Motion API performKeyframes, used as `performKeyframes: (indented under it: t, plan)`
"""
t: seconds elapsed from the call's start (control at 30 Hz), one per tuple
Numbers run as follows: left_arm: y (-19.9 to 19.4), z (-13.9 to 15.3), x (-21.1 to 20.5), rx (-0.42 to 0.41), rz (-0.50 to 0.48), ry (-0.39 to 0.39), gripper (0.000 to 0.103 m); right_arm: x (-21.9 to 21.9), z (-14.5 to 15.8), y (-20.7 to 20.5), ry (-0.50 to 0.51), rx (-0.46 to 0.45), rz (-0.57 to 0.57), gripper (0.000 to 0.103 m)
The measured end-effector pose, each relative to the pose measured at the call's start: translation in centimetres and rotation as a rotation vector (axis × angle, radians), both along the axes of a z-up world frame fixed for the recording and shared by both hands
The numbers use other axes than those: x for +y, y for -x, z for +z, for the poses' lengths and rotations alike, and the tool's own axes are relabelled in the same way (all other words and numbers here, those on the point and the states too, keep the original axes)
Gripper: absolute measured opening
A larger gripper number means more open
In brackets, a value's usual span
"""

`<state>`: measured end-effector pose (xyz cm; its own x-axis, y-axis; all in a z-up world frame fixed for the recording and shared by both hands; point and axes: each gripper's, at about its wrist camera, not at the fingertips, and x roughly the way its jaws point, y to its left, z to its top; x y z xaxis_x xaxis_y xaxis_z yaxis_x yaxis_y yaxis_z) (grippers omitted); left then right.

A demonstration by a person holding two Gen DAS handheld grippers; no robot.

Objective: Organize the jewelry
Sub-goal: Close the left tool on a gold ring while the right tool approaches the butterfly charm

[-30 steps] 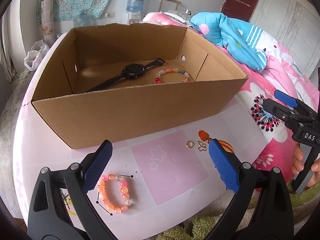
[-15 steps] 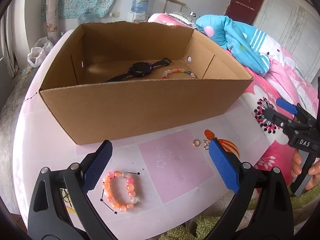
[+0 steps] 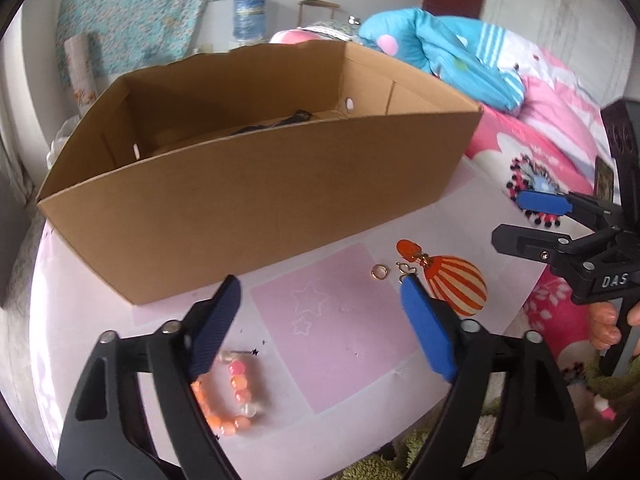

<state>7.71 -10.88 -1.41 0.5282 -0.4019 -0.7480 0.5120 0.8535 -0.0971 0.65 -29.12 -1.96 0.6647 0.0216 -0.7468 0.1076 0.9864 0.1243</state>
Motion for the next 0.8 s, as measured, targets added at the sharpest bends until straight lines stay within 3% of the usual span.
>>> performKeyframes:
  t: [0.3,0.43,0.8]
  plan:
    - [-1.0,-1.2,-2.5,0.063,-0.097,0.0,0.042,2.1,-2.3,-0.9,-0.055,0.066,0.07,0.057]
    - [-1.3,-1.8,-3.5,0.09,-0.13,0.004,0.028,2.7,-2.7,-1.0,-0.046,0.073,0.088,0.055]
    - [-1.7,-2.9,-5.4,0.12,-0.156,-0.05,0.017,2.3,-3.5,-1.6,-0.065,0.078,0.101,0.055]
